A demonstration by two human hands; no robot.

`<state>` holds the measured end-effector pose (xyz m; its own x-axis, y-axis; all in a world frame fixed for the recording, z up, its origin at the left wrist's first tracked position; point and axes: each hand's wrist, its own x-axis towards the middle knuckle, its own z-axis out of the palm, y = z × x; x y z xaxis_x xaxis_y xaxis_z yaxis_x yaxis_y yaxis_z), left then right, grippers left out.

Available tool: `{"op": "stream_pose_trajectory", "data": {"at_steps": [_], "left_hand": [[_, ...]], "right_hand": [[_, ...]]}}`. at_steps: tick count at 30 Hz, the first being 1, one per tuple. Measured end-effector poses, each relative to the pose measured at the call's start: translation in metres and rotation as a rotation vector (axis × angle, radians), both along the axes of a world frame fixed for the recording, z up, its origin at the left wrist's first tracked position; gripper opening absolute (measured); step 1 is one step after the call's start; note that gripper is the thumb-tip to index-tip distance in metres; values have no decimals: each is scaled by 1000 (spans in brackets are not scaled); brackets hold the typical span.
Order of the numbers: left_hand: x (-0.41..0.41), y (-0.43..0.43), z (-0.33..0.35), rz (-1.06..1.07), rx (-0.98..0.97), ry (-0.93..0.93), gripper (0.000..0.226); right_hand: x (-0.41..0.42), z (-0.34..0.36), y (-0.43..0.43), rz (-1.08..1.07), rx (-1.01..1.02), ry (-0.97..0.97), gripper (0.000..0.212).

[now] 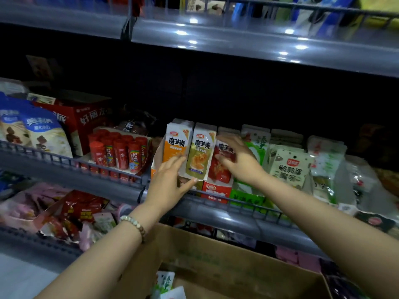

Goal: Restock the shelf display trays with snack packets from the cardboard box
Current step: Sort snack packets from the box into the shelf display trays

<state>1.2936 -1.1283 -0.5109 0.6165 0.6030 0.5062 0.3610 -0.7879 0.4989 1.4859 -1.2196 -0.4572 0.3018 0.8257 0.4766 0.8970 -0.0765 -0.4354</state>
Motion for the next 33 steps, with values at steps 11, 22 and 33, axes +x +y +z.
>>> {"op": "stream_pose_trajectory", "data": {"at_steps": [11,22,33], "left_hand": [[-55,-109,-81,-208,-41,279,85],[-70,-138,-211,-174,-590,920,84],[-34,-101,-278,36,-595,922,95]], "right_hand": [[-50,-95,-172,101,-222,225,47],[-84,-258,-214,-183,-703,817,68],[-68,-384,-220,-652,-622,1119,83]]}}
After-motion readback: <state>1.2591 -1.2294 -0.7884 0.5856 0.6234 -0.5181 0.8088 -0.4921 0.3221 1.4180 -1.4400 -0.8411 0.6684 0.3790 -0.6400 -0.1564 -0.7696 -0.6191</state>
